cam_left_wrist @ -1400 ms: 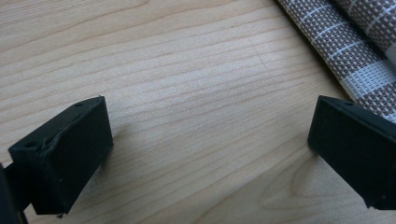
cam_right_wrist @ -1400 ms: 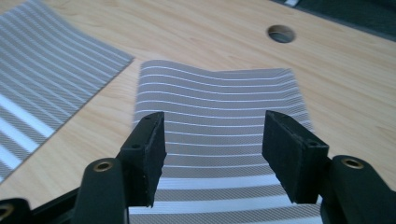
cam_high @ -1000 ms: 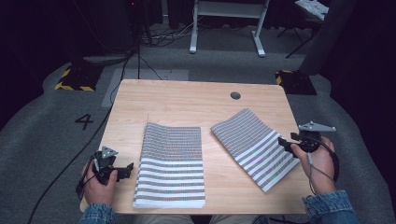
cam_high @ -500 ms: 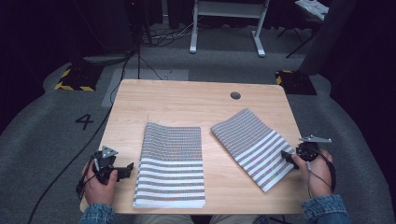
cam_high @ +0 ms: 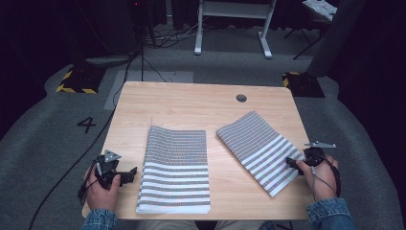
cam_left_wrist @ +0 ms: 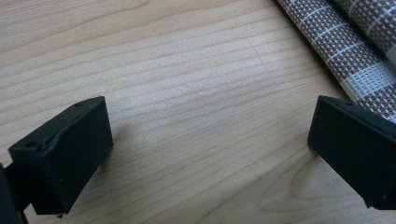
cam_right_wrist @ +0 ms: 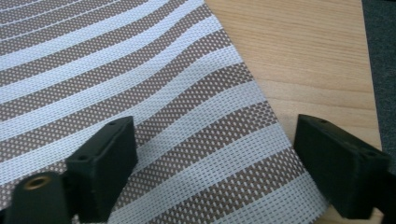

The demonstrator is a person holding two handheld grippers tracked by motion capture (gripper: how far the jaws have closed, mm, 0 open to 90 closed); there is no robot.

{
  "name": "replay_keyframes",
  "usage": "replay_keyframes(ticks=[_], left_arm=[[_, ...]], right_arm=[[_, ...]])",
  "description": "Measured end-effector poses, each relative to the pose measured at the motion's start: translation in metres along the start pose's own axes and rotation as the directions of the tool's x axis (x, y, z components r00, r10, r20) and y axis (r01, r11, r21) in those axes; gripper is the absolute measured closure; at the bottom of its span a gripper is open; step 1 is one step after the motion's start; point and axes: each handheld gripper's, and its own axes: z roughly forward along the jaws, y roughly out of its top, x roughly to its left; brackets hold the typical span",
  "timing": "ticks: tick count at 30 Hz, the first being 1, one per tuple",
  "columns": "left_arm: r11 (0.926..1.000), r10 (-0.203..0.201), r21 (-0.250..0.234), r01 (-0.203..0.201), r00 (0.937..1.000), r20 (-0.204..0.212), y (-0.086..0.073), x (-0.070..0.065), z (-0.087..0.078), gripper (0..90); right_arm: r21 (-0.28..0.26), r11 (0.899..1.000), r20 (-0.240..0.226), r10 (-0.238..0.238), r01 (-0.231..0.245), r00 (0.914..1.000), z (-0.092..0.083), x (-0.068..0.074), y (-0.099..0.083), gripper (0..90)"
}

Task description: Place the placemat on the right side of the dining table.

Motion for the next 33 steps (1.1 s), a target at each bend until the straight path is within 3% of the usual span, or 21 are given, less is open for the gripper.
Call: replay_keyframes(ticks=[1,3,4,5,8,12,14,20,22,23,27,30,33], left_arm=[[1.0000,-0.001,0.001,0.001,1.0000,0.003,0.000,0.000,0.000,0.0],[1.0000,-0.001,0.002,0.001,1.0000,0.003,0.000,0.000,0.000,0.0],[1.0000,-0.001,0.002,0.001,1.0000,0.003,0.000,0.000,0.000,0.0],[1.0000,0.000,0.000,0.000,1.0000,0.000,0.000,0.000,0.000,0.0],[1.0000,0.000,0.000,0.000,1.0000,0.000,0.000,0.000,0.000,0.0],[1.0000,-0.001,0.001,0.001,1.0000,0.003,0.000,0.000,0.000,0.0],[1.0000,0.000,0.000,0.000,1.0000,0.000,0.000,0.000,0.000,0.0],[1.0000,0.000,0.000,0.000,1.0000,0.000,0.000,0.000,0.000,0.0],[1.0000,0.000,0.000,0.000,1.0000,0.000,0.000,0.000,0.000,0.0],[1.0000,0.000,0.000,0.000,1.0000,0.000,0.000,0.000,0.000,0.0],[1.0000,0.000,0.000,0.000,1.0000,0.000,0.000,0.000,0.000,0.0],[1.0000,0.000,0.000,0.000,1.0000,0.000,0.000,0.000,0.000,0.0],[1.0000,0.001,0.000,-0.001,1.0000,0.000,0.000,0.000,0.000,0.0]], right_arm=[[0.008,1.000,-0.002,-0.003,0.003,1.0000,-0.001,0.001,0.001,23.2],[0.006,1.000,-0.024,-0.010,0.010,0.9997,-0.004,0.004,0.002,41.7],[0.006,1.000,-0.024,-0.010,0.010,0.9997,-0.004,0.004,0.002,41.7],[0.012,1.000,-0.041,-0.013,0.013,0.9991,-0.006,0.008,0.004,55.4],[-0.011,0.999,0.006,-0.042,0.042,0.9991,-0.010,0.014,0.006,69.3],[-0.047,0.996,0.053,-0.072,0.075,0.9960,-0.013,0.017,0.008,72.7],[-0.067,0.993,0.071,-0.089,0.094,0.9935,-0.015,0.014,0.010,69.3],[-0.112,0.987,0.099,-0.101,0.112,0.9899,-0.024,0.013,0.012,69.1],[-0.142,0.980,0.120,-0.124,0.141,0.9849,-0.030,0.014,0.014,66.9],[-0.142,0.980,0.120,-0.124,0.141,0.9849,-0.030,0.014,0.014,66.9],[-0.179,0.970,0.108,-0.146,0.163,0.9834,-0.044,0.020,0.019,81.3],[-0.196,0.965,0.093,-0.161,0.177,0.9826,-0.050,0.025,0.023,82.8],[-0.235,0.948,0.063,-0.203,0.212,0.9771,-0.060,0.039,0.030,86.8]])
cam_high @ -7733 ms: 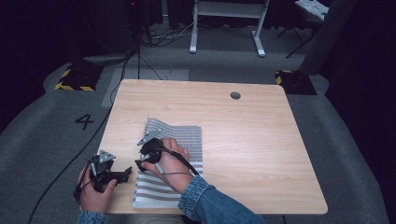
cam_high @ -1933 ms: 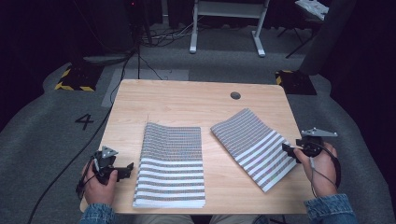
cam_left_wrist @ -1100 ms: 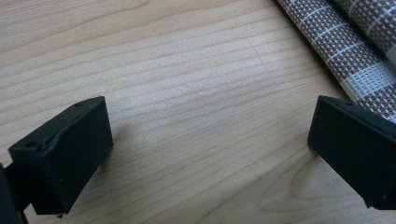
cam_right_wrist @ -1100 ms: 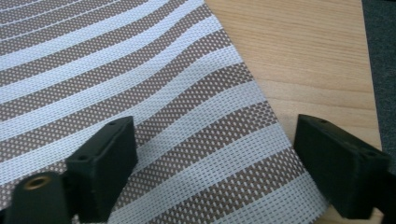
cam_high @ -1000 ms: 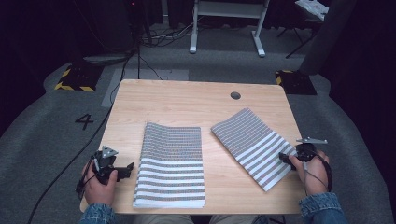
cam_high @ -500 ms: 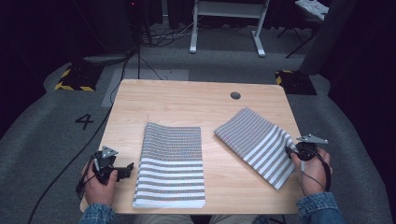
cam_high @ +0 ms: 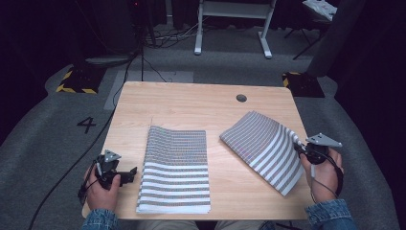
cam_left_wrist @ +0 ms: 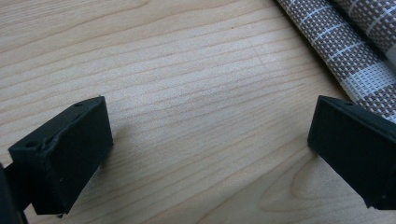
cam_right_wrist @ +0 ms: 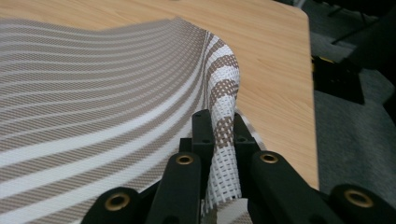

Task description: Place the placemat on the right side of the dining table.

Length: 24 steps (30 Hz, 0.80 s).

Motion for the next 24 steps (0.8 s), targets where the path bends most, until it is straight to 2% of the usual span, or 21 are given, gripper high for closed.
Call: replay_keyframes(ticks=[3,4,5,6,7,8,10,11,12,13,17,18,19,20,21,24], left_arm=[[1.0000,-0.001,0.000,0.001,1.0000,0.000,0.000,0.000,0.000,0.0],[1.0000,-0.001,0.000,0.001,1.0000,0.000,0.000,0.000,0.000,0.0],[1.0000,-0.001,0.000,0.001,1.0000,0.000,0.000,0.000,0.000,0.0],[1.0000,-0.001,0.000,0.001,1.0000,0.000,0.000,0.000,0.000,0.0],[1.0000,-0.002,0.002,0.002,1.0000,0.004,0.000,0.000,0.000,0.0],[1.0000,-0.002,0.002,0.002,1.0000,0.003,0.000,0.000,0.000,0.0],[1.0000,-0.002,0.001,0.002,1.0000,0.002,0.000,0.000,0.000,0.0],[1.0000,-0.002,0.001,0.002,1.0000,0.002,0.000,0.000,0.000,0.0],[1.0000,-0.002,0.001,0.002,1.0000,0.002,0.000,0.000,0.000,0.0],[1.0000,-0.002,0.002,0.002,1.0000,0.003,0.000,0.000,0.000,0.0],[1.0000,-0.002,0.002,0.002,1.0000,0.004,0.000,0.000,0.000,0.0],[1.0000,-0.002,0.002,0.002,1.0000,0.004,0.000,0.000,0.000,0.0],[1.0000,-0.002,0.001,0.002,1.0000,0.003,0.000,0.000,0.000,0.0],[1.0000,-0.001,0.000,0.001,1.0000,0.000,0.000,0.000,0.000,0.0],[1.0000,-0.002,0.002,0.002,1.0000,0.004,0.000,0.000,0.000,0.0],[1.0000,-0.001,0.000,0.001,1.0000,0.000,0.000,0.000,0.000,0.0]], right_arm=[[-0.023,1.000,-0.045,-0.019,0.018,0.9988,-0.005,0.012,0.009,88.1],[-0.023,1.000,-0.045,-0.019,0.018,0.9988,-0.005,0.012,0.009,88.1],[-0.036,0.999,-0.075,-0.038,0.035,0.9965,-0.009,0.021,0.014,88.4],[-0.036,0.999,-0.075,-0.038,0.035,0.9965,-0.009,0.021,0.014,88.4],[-0.047,0.998,-0.087,-0.050,0.046,0.9950,-0.011,0.026,0.017,88.5],[-0.060,0.997,-0.120,-0.059,0.052,0.9911,-0.014,0.037,0.021,88.5],[-0.069,0.996,-0.135,-0.069,0.061,0.9885,-0.016,0.041,0.023,88.5],[-0.083,0.994,-0.164,-0.082,0.069,0.9831,-0.019,0.052,0.027,88.5],[-0.083,0.994,-0.164,-0.082,0.069,0.9831,-0.019,0.052,0.027,88.5],[-0.097,0.992,-0.197,-0.101,0.083,0.9752,-0.021,0.063,0.029,88.5],[-0.103,0.987,-0.265,-0.150,0.127,0.9526,-0.024,0.085,0.029,88.3],[-0.103,0.987,-0.265,-0.150,0.127,0.9526,-0.024,0.085,0.029,88.3],[-0.098,0.986,-0.278,-0.155,0.133,0.9480,-0.025,0.090,0.028,88.3],[-0.094,0.985,-0.294,-0.164,0.142,0.9416,-0.025,0.095,0.027,88.2],[-0.086,0.985,-0.325,-0.172,0.152,0.9300,-0.025,0.105,0.022,88.0],[-0.070,0.986,-0.373,-0.167,0.151,0.9129,-0.024,0.118,0.011,87.7]])
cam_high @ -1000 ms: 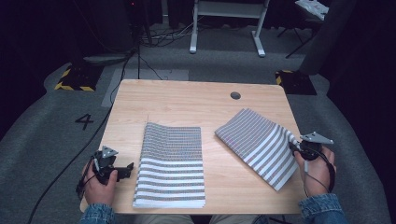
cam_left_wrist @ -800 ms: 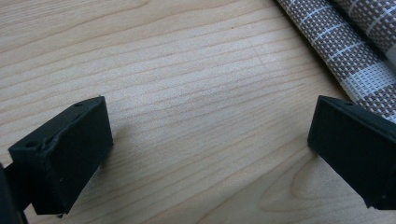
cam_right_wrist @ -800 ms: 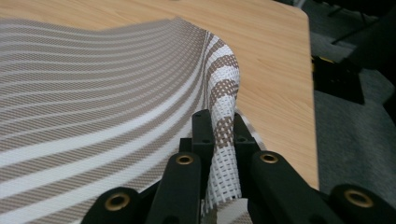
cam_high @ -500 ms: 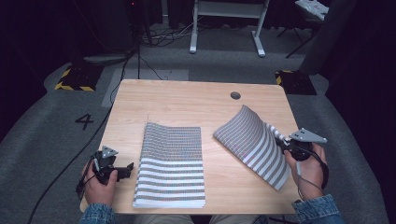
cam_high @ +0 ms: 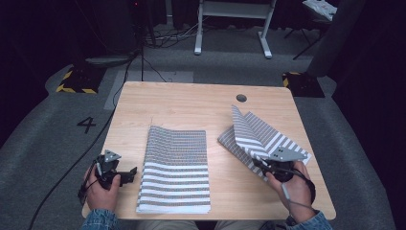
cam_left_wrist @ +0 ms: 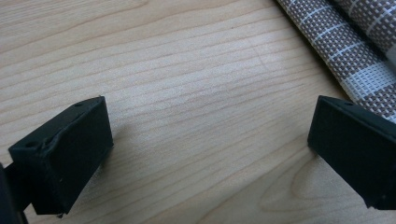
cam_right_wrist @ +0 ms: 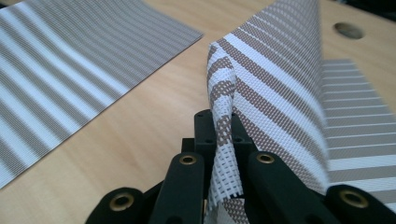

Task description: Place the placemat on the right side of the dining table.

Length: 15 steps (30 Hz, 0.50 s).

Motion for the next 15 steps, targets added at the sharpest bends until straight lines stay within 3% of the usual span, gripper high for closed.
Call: replay_keyframes(ticks=[5,8,12,14,15], left_arm=[[1.0000,0.002,0.001,-0.002,1.0000,0.001,0.000,0.000,0.000,0.0],[1.0000,0.002,0.001,-0.002,1.0000,0.002,0.001,0.000,0.000,0.0],[1.0000,0.003,0.002,-0.003,1.0000,-0.001,0.001,0.000,0.001,0.0],[1.0000,0.003,0.002,-0.003,1.0000,-0.001,0.001,0.000,0.001,0.0],[1.0000,0.003,0.002,-0.003,1.0000,-0.001,0.001,0.000,0.001,0.0]], right_arm=[[0.031,0.999,-0.066,-0.009,0.011,0.9978,0.004,0.017,-0.017,86.7],[0.053,0.999,-0.090,0.009,-0.005,0.9959,0.005,0.023,-0.021,85.1],[0.094,0.994,-0.144,0.068,-0.054,0.9872,0.002,0.030,-0.030,72.4],[0.107,0.990,-0.170,0.105,-0.088,0.9798,0.001,0.036,-0.032,60.9],[0.107,0.990,-0.170,0.105,-0.088,0.9798,0.001,0.036,-0.032,60.9]])
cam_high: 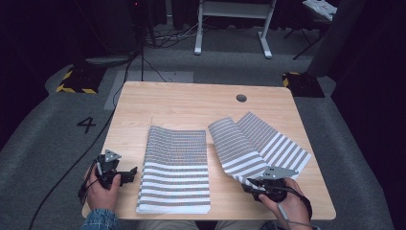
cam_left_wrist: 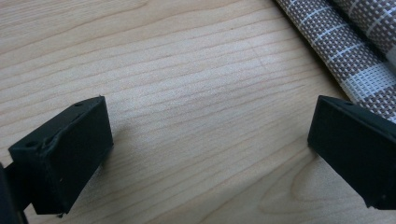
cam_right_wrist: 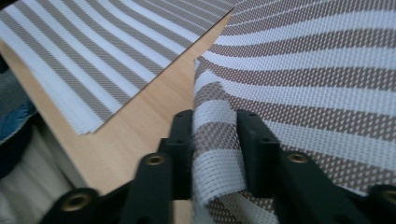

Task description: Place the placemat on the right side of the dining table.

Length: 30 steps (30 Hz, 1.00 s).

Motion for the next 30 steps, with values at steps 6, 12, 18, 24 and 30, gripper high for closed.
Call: replay_keyframes(ticks=[6,12,18,24,30], left_arm=[[1.0000,-0.001,0.000,0.001,1.0000,0.000,0.000,0.000,0.000,0.0],[1.0000,-0.002,0.000,0.002,1.0000,0.000,0.000,0.000,0.000,0.0],[1.0000,-0.002,0.000,0.002,1.0000,0.000,0.000,0.000,0.000,0.1],[1.0000,-0.004,0.000,0.004,1.0000,0.006,0.001,0.000,0.001,0.0],[1.0000,0.001,0.001,-0.001,1.0000,0.003,0.003,0.000,0.002,0.0]], right_arm=[[0.034,0.999,-0.076,-0.015,0.017,0.9970,-0.008,0.015,0.001,43.5],[-0.038,0.999,-0.066,-0.040,0.038,0.9970,-0.037,0.025,0.016,41.9],[-0.089,0.995,0.069,0.040,-0.033,0.9968,-0.048,-0.011,0.016,41.9],[-0.117,0.986,0.201,0.143,-0.121,0.9692,-0.054,-0.048,0.005,40.9],[-0.096,0.982,0.302,0.184,-0.162,0.9354,-0.052,-0.074,-0.008,39.2]])
